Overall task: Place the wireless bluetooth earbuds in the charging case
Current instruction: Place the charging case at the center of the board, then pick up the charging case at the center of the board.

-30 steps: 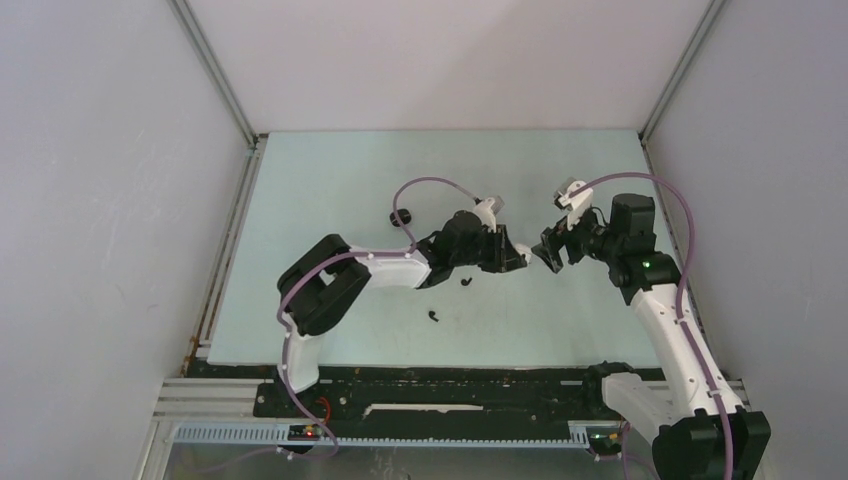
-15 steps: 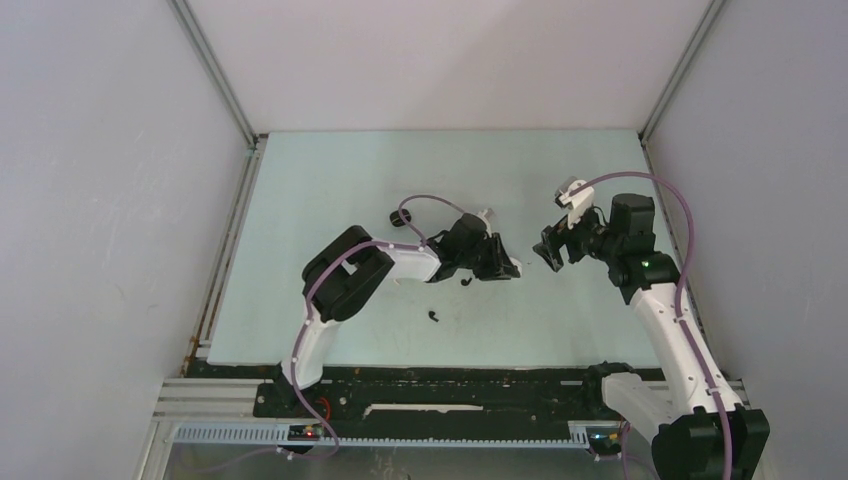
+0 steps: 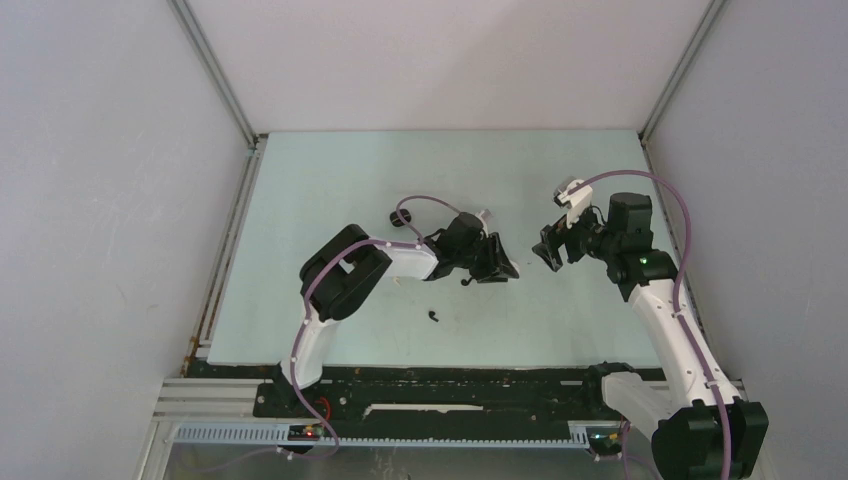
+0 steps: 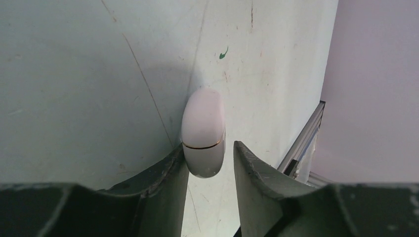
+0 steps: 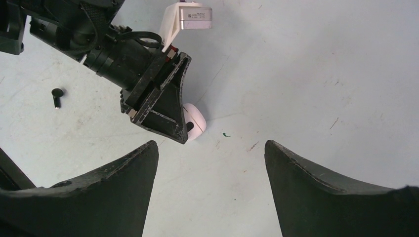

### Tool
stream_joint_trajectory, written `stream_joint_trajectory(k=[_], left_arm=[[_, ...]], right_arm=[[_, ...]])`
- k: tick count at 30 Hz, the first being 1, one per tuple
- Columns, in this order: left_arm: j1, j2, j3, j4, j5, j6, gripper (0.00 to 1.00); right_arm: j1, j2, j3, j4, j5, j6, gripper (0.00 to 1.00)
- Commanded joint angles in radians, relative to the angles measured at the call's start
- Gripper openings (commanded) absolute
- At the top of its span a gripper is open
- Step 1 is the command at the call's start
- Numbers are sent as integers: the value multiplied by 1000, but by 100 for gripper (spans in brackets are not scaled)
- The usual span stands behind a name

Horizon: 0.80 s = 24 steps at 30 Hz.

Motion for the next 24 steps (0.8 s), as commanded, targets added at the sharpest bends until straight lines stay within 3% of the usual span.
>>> stream_joint_trajectory(k=[1,5,9,14,18,24], left_arm=[[3,-55,-61,-65,-3,48,47],[6,-128,-133,-76,-12,87,46],[7,-263,-149,-223,-98,219,47],[7,-408,-152,-434,-325,387,48],[10,-512,-198,-476,-540,519,50],[28,-572,-223,-554,-811,547,55]], right_arm=[[-2,7,2,31,-8,9,81],[-4,11,2,27,-16,7,81],[-2,25,2,24,-23,-1,81],[-1,32,2,20,-28,-8,81],[-1,30,2,15,-36,-14,81],[-1,38,2,11,-49,-16,81]])
